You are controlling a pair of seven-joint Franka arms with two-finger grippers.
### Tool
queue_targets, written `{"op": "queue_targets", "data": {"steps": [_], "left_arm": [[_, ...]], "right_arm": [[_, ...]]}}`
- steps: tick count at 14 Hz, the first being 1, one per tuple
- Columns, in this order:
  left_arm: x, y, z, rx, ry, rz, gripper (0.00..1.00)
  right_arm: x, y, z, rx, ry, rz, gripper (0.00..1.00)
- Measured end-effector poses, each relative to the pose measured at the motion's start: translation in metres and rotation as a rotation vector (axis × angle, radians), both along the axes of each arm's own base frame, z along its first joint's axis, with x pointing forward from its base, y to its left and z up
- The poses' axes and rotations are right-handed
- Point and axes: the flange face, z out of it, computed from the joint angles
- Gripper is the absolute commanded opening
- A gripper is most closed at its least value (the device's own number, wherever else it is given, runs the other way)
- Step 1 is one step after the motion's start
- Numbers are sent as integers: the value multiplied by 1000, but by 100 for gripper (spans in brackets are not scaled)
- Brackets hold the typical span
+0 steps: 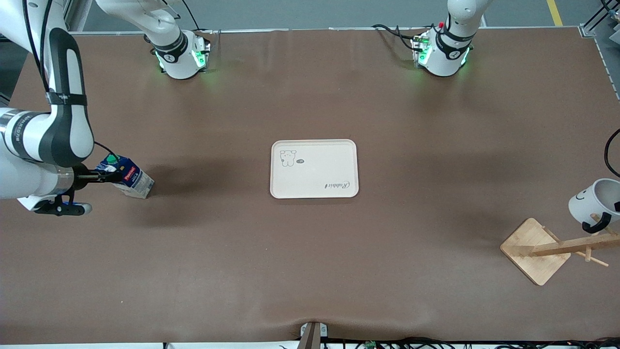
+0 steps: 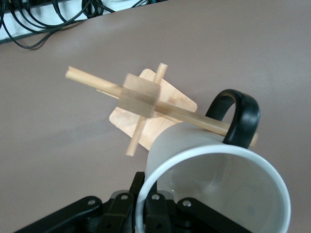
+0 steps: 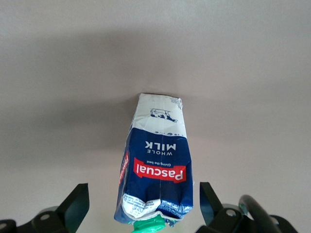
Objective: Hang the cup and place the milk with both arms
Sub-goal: 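Hang the mug on the stand peg while the right gripper sets milk down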
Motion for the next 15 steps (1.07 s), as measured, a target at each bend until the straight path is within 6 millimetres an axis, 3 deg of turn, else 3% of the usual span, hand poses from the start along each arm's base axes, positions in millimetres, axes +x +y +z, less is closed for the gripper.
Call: {"op": "queue_targets", "data": {"steps": [2, 3, 4, 5, 6, 8, 11, 13, 15], "left_arm": [[2, 7, -8, -4, -7, 0, 0], [3, 9, -12, -9, -7, 2, 16], [4, 11, -16, -13, -7, 3, 40], [6, 11, -18, -16, -9, 4, 76], [6, 11, -19, -21, -9, 13, 100], [7, 7, -17, -43, -12, 62, 100], [8, -7, -3, -60, -2, 145, 100], [3, -31, 11, -65, 55, 213, 100], [-6, -73, 38, -66, 105, 277, 100]], "right_arm": [[5, 2, 11, -1, -17, 4, 100], [9, 4, 23, 0, -25, 8, 100], [13, 7, 39, 1, -35, 14, 100], [18, 12, 60, 1, -49, 22, 100], [22, 17, 81, 2, -62, 31, 100], [27, 29, 120, 5, -88, 52, 100], [24, 39, 152, 19, -104, 69, 100], [13, 43, 184, 39, -141, 80, 100], [-7, 45, 219, 66, -159, 88, 100]]}}
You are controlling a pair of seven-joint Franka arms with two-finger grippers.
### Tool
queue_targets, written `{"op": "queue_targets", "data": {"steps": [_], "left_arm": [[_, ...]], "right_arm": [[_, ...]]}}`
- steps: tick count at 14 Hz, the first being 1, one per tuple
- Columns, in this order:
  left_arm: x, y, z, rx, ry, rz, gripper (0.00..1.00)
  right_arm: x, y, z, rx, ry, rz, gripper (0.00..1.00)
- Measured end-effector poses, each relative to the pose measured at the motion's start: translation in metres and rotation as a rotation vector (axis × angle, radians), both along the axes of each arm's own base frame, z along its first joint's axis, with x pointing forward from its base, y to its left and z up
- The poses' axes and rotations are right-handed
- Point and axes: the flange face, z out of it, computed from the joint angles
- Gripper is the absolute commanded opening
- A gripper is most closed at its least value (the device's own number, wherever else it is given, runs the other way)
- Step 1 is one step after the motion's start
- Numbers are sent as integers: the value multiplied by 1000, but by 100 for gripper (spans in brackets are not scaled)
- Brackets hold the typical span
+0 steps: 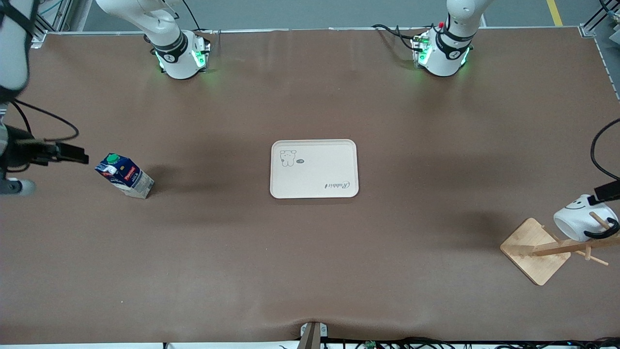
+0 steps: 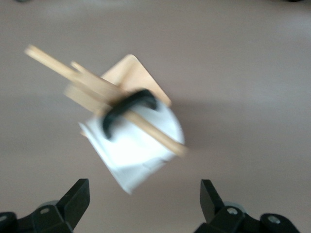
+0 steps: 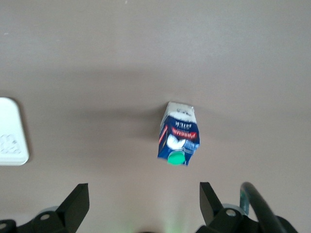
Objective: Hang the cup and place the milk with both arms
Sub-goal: 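Hang the mug on the stand peg while the right gripper sets milk down, then open both grippers and raise them away from the mug and milk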
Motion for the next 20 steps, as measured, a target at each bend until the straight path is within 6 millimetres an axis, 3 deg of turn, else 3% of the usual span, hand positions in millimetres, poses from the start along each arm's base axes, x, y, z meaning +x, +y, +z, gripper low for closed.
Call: {"op": "queue_targets", "data": {"steps": [3, 8, 16, 20], "left_arm": [[-20, -62, 46, 21, 38, 47, 100], [-52, -132, 92, 68, 68, 108, 100], [-66, -162, 119, 96, 23, 71, 100], [-98, -211, 146, 187, 34, 33, 100]], "right_arm": [[-19, 6, 34, 40, -39, 17, 100], [-31, 4, 50, 56, -53, 14, 100], [-35, -7, 54, 51, -55, -3, 100], [-39, -6, 57, 53, -50, 4, 100]]}}
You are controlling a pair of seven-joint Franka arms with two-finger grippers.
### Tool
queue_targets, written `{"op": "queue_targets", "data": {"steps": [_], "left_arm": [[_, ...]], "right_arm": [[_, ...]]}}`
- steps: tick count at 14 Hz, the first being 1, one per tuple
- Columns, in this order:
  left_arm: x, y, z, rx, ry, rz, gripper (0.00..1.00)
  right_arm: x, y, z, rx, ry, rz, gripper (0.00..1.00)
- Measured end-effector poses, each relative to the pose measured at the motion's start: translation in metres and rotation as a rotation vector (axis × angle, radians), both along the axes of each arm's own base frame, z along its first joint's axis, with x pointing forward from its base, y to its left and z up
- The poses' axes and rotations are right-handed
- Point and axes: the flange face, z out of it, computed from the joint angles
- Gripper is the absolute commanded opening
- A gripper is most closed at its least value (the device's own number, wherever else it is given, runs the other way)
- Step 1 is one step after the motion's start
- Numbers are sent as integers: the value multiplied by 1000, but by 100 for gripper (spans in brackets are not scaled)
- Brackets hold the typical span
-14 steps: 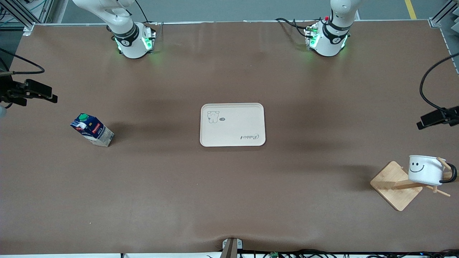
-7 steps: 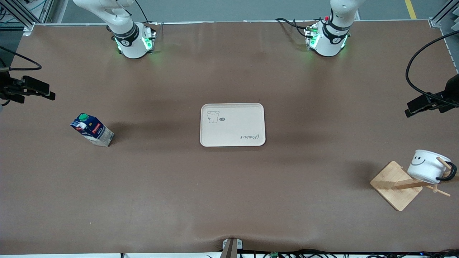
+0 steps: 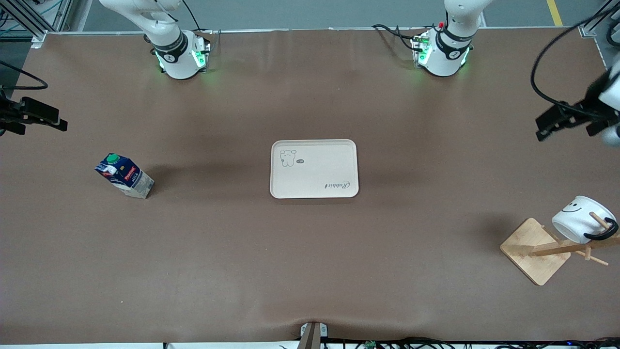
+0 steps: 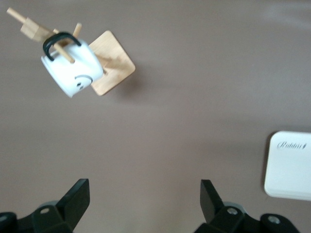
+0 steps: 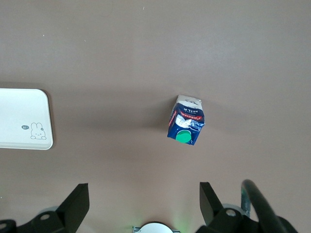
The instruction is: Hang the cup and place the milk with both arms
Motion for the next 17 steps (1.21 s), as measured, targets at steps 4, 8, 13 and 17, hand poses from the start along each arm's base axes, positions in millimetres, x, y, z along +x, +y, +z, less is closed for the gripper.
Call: {"op": "queue_targets", "data": {"steps": [4, 8, 13, 17], "left_arm": [[-26, -15, 9, 19, 69, 6, 100], [-40, 10, 17, -24, 76, 54, 100], [-59, 20, 23, -21, 70, 72, 100], [-62, 20, 26, -21, 63, 73, 100]], "right_arm": [[0, 7, -9, 1, 19, 13, 100], [-14, 24, 6, -34, -11, 47, 100], [-21, 26, 0, -39, -31, 48, 100], [-21, 25, -2, -43, -27, 30, 100]]}}
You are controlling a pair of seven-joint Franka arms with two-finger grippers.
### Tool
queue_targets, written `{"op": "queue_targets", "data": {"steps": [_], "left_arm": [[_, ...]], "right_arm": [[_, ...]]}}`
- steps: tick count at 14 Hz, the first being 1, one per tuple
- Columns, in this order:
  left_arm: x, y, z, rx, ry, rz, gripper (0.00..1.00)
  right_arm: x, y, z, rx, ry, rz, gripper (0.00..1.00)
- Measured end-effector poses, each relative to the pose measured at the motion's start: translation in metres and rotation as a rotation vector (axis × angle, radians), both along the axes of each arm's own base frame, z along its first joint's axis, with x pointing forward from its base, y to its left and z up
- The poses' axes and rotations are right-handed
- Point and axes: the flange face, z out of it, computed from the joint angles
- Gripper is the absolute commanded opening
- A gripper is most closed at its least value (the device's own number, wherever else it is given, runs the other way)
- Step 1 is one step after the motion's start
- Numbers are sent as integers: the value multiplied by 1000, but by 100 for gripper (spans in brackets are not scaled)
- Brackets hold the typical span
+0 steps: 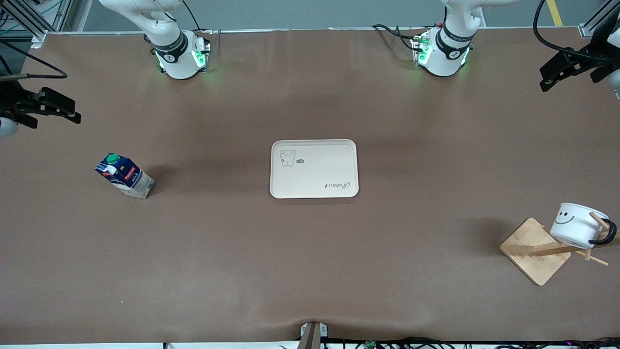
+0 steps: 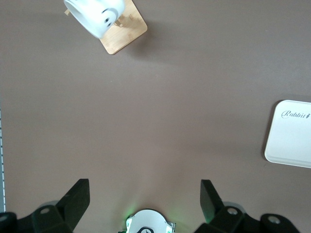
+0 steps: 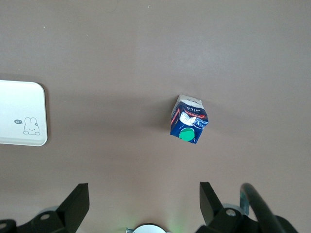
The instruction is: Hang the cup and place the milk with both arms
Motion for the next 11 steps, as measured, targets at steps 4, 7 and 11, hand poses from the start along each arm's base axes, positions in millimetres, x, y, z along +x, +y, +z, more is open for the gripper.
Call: {"op": "queue_targets", "data": {"steps": [4, 7, 11], "left_arm": [[1, -6, -8, 2, 15, -12, 100], [0, -5, -7, 2, 15, -11, 100], [1, -5, -11, 2, 21, -9, 100]], "right_arm": [[0, 0, -1, -4, 3, -33, 100], [0, -3, -3, -5, 8, -43, 100], [0, -8, -4, -5, 11, -54, 100]]}}
